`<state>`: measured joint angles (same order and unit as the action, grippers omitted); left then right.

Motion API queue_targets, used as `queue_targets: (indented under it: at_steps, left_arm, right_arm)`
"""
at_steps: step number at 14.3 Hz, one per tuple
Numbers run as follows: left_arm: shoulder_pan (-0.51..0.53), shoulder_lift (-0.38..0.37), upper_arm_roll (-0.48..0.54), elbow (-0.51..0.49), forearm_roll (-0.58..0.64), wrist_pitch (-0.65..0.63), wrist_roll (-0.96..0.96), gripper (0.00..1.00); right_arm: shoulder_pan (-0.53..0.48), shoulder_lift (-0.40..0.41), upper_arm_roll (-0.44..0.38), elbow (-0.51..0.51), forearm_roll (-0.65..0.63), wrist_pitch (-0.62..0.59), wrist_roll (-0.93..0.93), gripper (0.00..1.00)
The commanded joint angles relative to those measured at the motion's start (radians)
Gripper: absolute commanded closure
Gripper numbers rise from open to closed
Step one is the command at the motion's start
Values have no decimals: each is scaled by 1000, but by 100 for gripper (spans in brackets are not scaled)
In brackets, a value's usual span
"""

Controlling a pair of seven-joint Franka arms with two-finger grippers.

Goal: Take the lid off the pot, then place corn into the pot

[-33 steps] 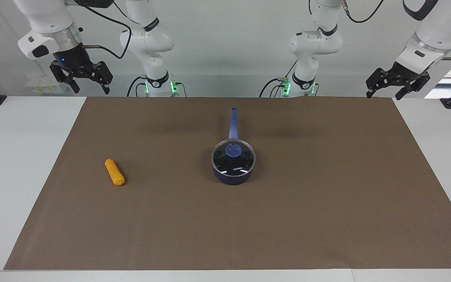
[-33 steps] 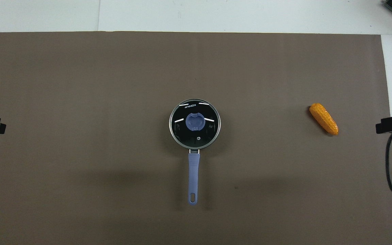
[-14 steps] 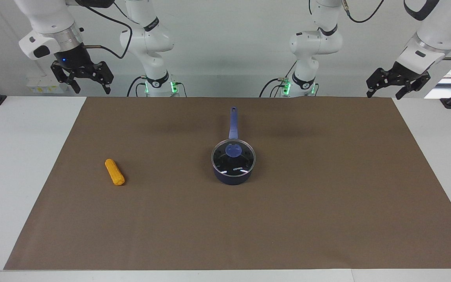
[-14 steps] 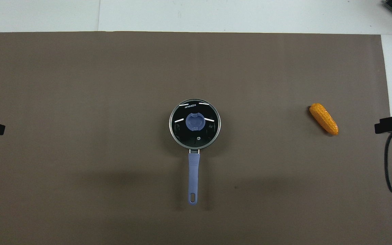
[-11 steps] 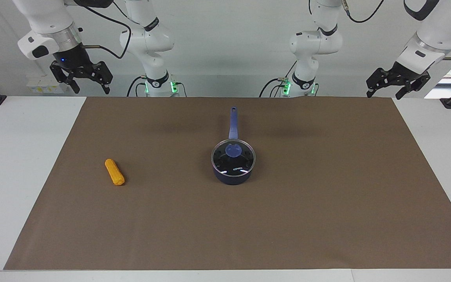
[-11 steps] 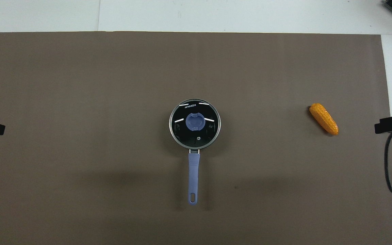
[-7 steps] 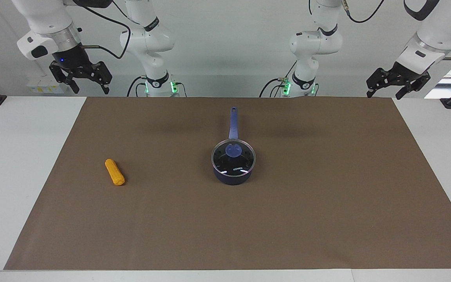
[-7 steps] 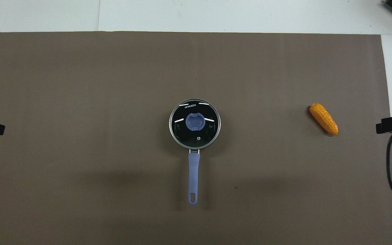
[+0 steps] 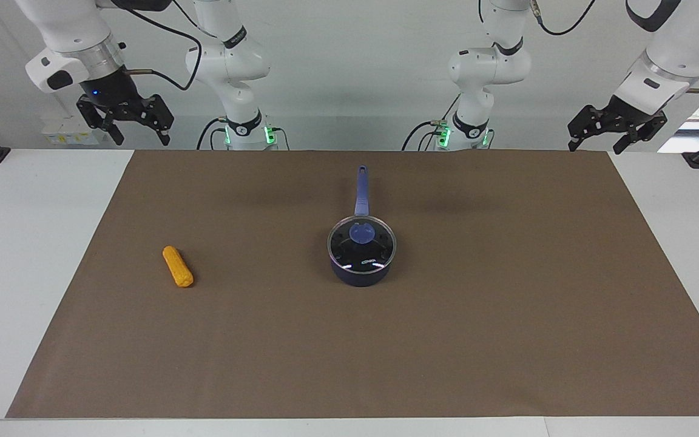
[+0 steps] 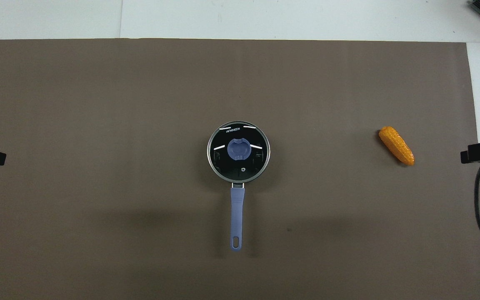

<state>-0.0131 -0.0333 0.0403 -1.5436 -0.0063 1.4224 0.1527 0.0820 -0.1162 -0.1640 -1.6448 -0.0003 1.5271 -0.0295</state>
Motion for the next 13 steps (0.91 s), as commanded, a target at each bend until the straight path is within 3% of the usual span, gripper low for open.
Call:
queue_targets:
  at_steps: [1,13]
  left_arm:
    - [-2,6,3,16,11,-11,5,0]
    - [-16,9,3,19,6,-7,-5,0]
  right_arm:
    - [-11,-2,-2,0,22,-1,-27,0]
    - [-10,-5,-3,-4,10,-1,-26,0]
